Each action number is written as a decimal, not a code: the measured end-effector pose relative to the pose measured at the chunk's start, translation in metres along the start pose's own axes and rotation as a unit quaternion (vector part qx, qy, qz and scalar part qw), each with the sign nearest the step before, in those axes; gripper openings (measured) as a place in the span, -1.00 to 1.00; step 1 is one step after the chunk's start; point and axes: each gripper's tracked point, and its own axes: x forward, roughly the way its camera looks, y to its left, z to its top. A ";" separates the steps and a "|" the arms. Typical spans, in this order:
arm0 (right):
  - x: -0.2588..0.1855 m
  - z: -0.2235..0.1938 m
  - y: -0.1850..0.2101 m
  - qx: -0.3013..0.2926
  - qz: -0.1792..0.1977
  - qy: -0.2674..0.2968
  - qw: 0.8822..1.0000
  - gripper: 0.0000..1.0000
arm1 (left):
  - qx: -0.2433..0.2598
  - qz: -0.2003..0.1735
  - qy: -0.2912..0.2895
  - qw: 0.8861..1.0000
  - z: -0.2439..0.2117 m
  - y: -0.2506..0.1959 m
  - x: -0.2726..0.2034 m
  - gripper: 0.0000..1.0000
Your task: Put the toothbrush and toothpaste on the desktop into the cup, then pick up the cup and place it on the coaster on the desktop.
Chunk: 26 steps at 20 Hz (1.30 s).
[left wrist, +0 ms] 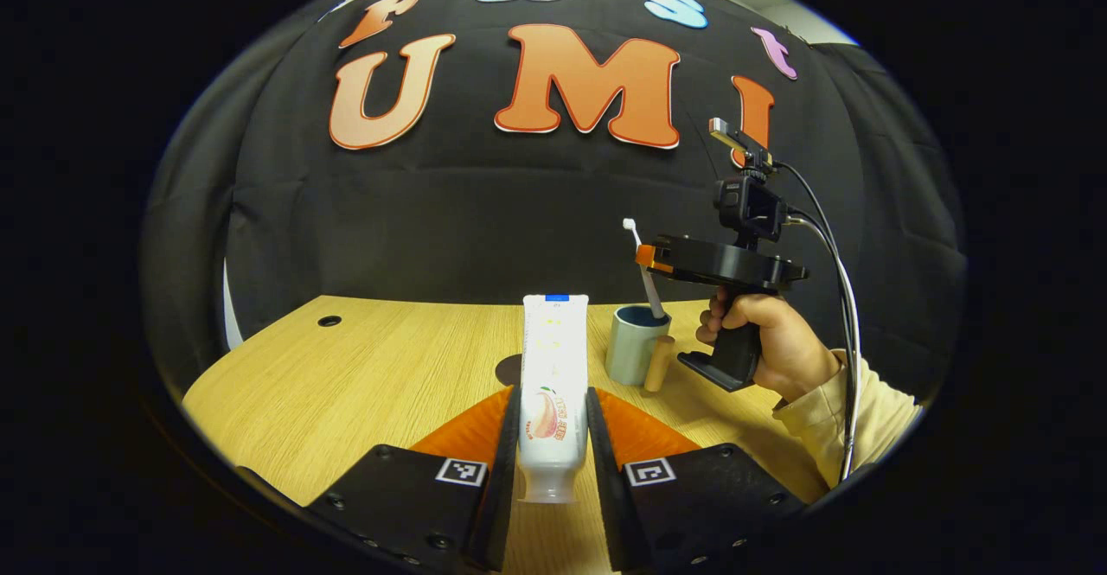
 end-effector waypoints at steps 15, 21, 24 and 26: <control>-0.059 -0.001 -0.015 0.005 0.011 0.003 1.000 0.10 | 0.002 -0.010 -0.004 1.000 0.016 -0.020 0.002 -0.14; -0.128 0.033 -0.068 -0.032 -0.028 -0.040 0.998 0.85 | 0.004 -0.028 -0.009 1.000 0.034 -0.052 0.022 -0.14; -0.165 0.035 -0.093 -0.067 -0.053 -0.051 0.995 0.95 | 0.012 -0.020 -0.024 0.999 0.050 -0.058 0.040 -0.14; -0.191 0.030 -0.101 -0.080 -0.062 -0.050 0.994 0.95 | 0.014 -0.019 -0.028 0.999 0.056 -0.064 0.053 -0.12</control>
